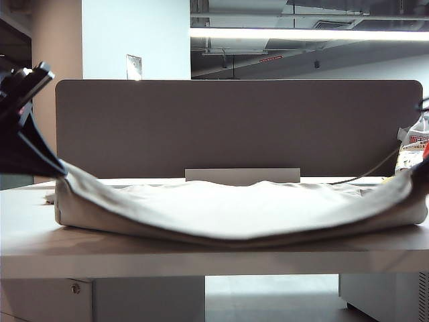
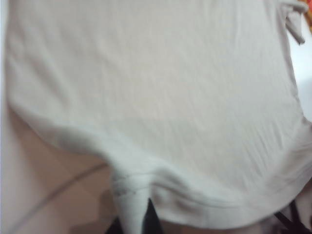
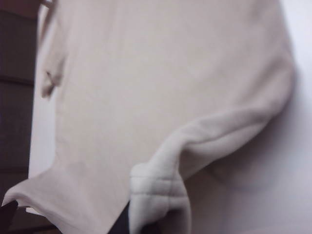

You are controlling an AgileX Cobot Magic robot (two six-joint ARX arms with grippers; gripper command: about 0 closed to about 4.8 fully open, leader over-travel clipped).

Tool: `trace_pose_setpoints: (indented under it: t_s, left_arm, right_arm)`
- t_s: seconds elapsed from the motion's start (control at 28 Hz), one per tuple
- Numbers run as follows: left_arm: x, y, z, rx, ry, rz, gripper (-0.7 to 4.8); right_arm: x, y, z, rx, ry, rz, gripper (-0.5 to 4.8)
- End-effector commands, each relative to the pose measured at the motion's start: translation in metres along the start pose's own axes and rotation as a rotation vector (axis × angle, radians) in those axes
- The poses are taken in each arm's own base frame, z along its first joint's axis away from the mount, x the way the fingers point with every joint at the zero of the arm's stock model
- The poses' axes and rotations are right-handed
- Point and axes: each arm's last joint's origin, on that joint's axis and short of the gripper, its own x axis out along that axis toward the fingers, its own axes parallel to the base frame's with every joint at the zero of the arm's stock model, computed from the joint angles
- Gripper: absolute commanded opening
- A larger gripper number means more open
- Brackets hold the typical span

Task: Fold the bottom side of the T-shirt horizontally towards the center, about one-third of the way, then fold the sleeve back towards the center, creating a straight line along the edge of the T-shirt, and finally fold the bottom of the T-shirt up towards the top, creating a neat rectangle.

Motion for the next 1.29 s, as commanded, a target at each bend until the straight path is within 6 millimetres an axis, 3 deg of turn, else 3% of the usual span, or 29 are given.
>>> trace_pose_setpoints:
  t_s: [0.04,0.43,0.82,1.29]
  left_arm:
    - [-0.003,-0.007,0.013,0.034,-0.034,0.008,-0.06]
    - [0.009,-0.010,0.042,0.110,-0.075,0.086,-0.06]
    - [0.039,-0.012,0.094,0.171,-0.138,0.160,-0.06]
    - [0.083,0.004,0.116,0.197,-0.202,0.191,-0.06]
  right_arm:
    - [-0.002,0.012,0.013,-0.009,-0.032,0.028,-0.03]
    - [0.005,0.028,0.046,-0.025,-0.064,0.049,-0.03]
    - [0.031,0.031,0.095,-0.014,-0.077,0.044,-0.03]
    - [0.082,0.015,0.132,-0.002,-0.037,0.034,-0.03]
